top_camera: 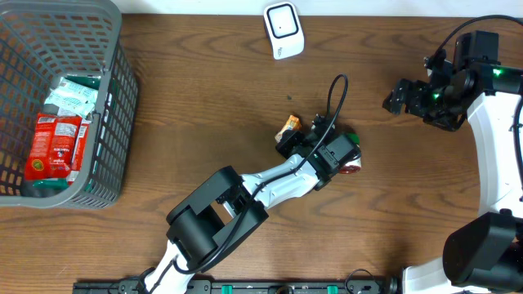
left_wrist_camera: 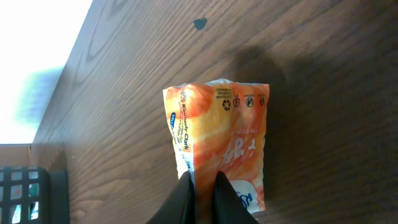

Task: Scan the item barcode
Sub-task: 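Lift the box and move it toward the scanner beside the jar, then set the orange box upright left of the jar and open the left gripper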

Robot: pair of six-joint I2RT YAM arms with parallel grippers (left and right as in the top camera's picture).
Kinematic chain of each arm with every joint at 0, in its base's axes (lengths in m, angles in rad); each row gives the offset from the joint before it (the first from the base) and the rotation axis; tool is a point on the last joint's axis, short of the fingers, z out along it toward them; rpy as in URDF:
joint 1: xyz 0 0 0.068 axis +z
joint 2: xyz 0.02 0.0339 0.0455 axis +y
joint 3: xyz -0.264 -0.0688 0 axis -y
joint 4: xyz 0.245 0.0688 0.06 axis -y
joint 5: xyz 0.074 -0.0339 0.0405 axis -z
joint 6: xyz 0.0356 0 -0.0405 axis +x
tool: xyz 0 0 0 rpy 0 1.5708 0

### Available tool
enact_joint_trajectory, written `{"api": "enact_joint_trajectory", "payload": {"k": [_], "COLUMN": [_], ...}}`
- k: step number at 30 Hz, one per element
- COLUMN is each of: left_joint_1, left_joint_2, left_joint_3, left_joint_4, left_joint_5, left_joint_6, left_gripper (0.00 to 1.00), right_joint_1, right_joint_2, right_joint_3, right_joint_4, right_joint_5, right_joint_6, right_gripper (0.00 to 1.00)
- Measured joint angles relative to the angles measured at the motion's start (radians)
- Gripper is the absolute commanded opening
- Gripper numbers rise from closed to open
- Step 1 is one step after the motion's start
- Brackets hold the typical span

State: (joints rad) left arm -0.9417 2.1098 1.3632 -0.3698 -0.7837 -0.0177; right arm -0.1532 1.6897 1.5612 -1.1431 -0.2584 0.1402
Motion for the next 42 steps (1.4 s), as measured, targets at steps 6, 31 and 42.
{"api": "enact_joint_trajectory", "payload": {"k": [6,31,42], "left_joint_1": [0.0,0.016,0.225], "left_joint_2": [0.0,-0.23,-0.29], "left_joint_3": [0.0,0.002,0.013], "left_joint_4": [0.001,-0.014,-0.077], "left_joint_5": [0.024,0.171,0.717], "left_joint_6": [0.007,0.014,-0.077], "left_gripper": [0.25,0.69,0.9], "right_joint_1": [0.0,0.0,0.0], "right_joint_2": [0.0,0.0,0.0], "right_joint_3": [0.0,0.0,0.0], "right_joint_4": [0.0,0.0,0.0], "right_joint_5": [0.0,0.0,0.0], "right_joint_6": [0.0,0.0,0.0], "right_gripper": [0.99,0.99,0.99]}}
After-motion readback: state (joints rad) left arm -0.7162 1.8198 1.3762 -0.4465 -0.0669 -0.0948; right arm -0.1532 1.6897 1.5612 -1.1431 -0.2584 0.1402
